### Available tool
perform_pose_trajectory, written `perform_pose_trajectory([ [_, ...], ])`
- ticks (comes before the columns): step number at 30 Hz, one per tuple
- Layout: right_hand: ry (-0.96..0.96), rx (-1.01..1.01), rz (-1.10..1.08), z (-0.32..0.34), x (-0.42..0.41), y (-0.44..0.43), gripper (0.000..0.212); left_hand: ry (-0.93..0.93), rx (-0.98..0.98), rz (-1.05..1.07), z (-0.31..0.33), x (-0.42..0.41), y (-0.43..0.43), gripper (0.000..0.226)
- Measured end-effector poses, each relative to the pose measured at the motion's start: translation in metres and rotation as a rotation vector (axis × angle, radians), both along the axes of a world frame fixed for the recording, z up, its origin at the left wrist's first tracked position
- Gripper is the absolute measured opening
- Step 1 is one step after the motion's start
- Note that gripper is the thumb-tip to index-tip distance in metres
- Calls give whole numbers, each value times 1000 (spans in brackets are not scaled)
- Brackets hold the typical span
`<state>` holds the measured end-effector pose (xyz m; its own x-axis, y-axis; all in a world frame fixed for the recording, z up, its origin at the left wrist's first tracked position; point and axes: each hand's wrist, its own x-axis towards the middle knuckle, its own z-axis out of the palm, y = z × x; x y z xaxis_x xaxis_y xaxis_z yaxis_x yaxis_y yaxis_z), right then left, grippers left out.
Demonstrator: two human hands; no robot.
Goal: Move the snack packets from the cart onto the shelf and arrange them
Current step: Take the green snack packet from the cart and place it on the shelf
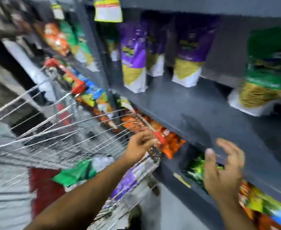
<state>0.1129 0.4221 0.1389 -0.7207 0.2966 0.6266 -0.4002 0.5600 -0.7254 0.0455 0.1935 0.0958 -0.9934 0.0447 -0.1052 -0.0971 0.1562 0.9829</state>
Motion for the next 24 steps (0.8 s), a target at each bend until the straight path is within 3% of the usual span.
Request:
perform_pose_trajectory([
  [4,-355,204,522,-27,-54,-114,29,-202,-296,535,-52,27,-162,25],
  [7,-622,496,821,-63,-82,-195,38,-429,-671,729,-72,52,-245,28],
  [10,-794,821,1040,-103,-96,-263,51,-574,-823,620,-86,56,-303,34],
  [13,-906,1027,1115,-138,-100,-309,54,-653,-886,408,-102,38,-338,36],
  [17,-951,1120,1120,-184,-106,-351,65,-792,-861,160,-127,1,-359,32],
  [20,-946,1199,1121,-206,-109,-368,57,-984,-742,63,-165,-10,-371,39],
  [24,-948,1213,1076,-224,-102,-386,48,-1102,-796,-52,-204,-10,-384,49],
])
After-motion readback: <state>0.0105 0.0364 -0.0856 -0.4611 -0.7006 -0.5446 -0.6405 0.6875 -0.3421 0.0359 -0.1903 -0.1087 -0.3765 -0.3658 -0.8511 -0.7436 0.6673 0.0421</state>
